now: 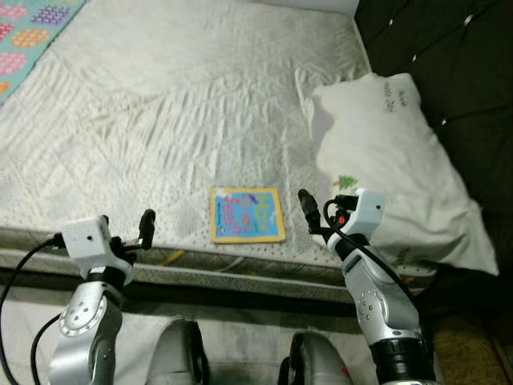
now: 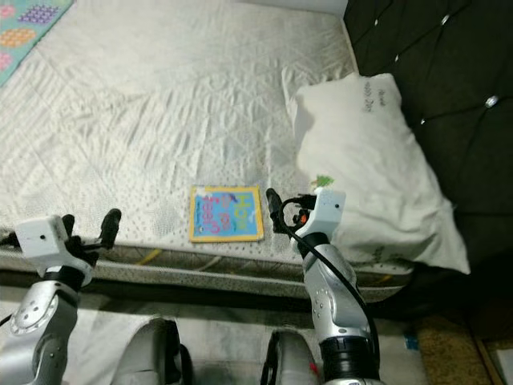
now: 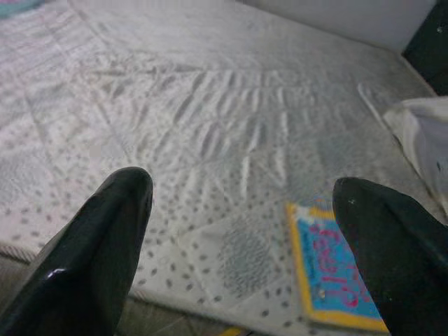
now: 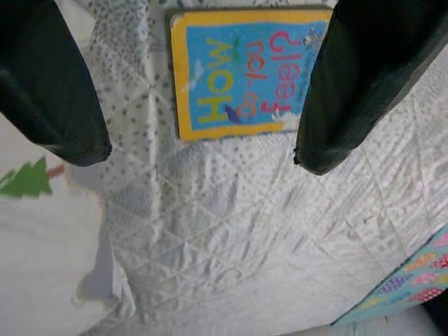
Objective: Clean up the room
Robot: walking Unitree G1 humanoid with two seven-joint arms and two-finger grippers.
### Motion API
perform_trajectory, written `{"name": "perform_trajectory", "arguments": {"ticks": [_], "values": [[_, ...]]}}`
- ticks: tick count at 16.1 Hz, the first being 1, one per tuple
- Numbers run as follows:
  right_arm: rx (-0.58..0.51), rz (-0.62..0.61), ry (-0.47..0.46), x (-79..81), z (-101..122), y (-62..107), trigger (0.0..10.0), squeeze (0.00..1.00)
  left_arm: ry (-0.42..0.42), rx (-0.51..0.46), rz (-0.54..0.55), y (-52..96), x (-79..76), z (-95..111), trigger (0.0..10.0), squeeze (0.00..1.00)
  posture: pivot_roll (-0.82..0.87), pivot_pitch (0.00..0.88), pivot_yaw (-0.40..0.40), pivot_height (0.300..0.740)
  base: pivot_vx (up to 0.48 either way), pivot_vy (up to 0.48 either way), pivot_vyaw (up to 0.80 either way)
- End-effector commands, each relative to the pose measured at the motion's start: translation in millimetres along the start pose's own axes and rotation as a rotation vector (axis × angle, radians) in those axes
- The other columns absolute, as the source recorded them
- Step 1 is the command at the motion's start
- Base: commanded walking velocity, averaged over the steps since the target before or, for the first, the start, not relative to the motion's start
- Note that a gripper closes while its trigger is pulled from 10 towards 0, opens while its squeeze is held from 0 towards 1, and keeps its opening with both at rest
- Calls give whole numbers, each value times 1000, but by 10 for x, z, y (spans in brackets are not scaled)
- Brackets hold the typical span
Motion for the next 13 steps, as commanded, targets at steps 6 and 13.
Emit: {"name": "perform_trajectory", "arguments": {"ticks": [6,13], "values": [[13,-33,16,-83,-39,14,10000,0,18,-1,29,-14,3,22,10000,0,31,142,-70,740,0,0,0],[31,-54,30,-133,-60,31,10000,0,57,-6,33,-41,-15,36,10000,0,19,143,-77,740,0,0,0]]}}
Point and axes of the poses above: a point about 5 cm out from each wrist's last joint towards the gripper, its own y axis pointing back from the gripper into the wrist, its own z axis along the axis of the wrist's last joint, x = y × z, the point moved 1 cm from there along -y, pointing out of the wrist towards the gripper, and after that the axes turned 15 degrees about y, right-handed, at the moved point
